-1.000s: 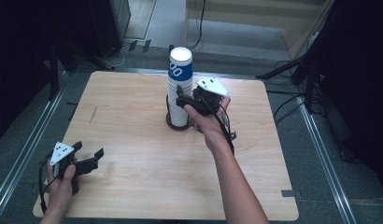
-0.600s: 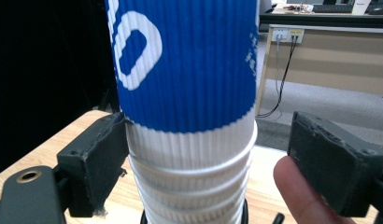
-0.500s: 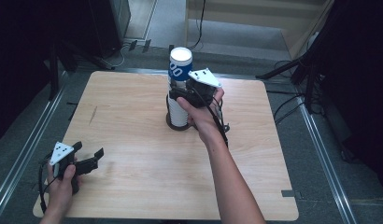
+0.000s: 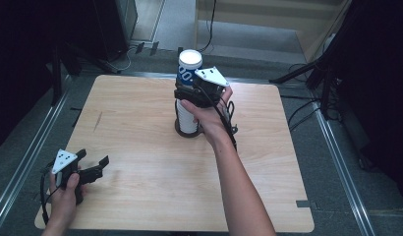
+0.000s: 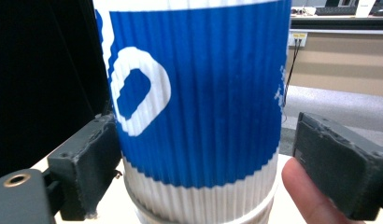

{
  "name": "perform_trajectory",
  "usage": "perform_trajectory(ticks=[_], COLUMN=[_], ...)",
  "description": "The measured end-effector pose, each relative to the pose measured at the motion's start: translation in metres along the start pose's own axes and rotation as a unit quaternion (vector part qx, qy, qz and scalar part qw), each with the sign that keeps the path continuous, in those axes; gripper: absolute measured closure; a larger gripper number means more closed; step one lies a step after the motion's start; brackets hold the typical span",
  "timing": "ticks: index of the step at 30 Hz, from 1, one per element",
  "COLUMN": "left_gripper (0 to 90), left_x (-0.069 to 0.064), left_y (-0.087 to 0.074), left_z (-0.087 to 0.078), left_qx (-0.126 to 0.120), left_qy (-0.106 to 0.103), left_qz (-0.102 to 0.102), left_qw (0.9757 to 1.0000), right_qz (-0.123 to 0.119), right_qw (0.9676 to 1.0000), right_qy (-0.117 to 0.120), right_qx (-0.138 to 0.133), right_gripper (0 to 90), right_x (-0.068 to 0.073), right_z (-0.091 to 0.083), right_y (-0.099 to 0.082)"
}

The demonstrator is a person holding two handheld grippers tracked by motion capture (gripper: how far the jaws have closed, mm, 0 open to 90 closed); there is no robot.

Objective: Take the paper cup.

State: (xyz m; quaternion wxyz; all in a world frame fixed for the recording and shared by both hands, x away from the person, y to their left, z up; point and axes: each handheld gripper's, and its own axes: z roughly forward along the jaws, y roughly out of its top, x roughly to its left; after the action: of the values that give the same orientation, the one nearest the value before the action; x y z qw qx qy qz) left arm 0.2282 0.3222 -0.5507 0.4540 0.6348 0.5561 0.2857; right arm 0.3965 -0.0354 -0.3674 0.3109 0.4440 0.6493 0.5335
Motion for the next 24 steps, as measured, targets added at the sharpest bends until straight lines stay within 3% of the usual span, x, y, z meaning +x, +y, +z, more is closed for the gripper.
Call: perform_trajectory(ticks=[7,15,20,24], left_gripper=[9.9,9.9,9.9,9.9], left_x=[0.000,0.000,0.000,0.000], left_y=[0.000,0.000,0.000,0.000], left_z=[0.000,0.000,0.000,0.000], left_qx=[-0.001,-0.001,-0.001,0.000], left_qy=[0.000,0.000,0.000,0.001], left_qz=[-0.002,-0.002,-0.001,0.000], left_qw=[1.0000,1.0000,1.0000,1.0000], right_qz=[-0.009,0.003,0.004,0.002], right_qw=[1.0000,1.0000,1.0000,1.0000], right_qy=[-0.003,-0.005,0.004,0.003], right_qx=[-0.003,0.005,0.005,0.003], right_gripper=[8.4,8.2,16.7,17.2], right_x=[0.002,0.002,0.004,0.004], right_z=[0.008,0.015,0.014,0.014], right_y=[0.004,0.005,0.005,0.005])
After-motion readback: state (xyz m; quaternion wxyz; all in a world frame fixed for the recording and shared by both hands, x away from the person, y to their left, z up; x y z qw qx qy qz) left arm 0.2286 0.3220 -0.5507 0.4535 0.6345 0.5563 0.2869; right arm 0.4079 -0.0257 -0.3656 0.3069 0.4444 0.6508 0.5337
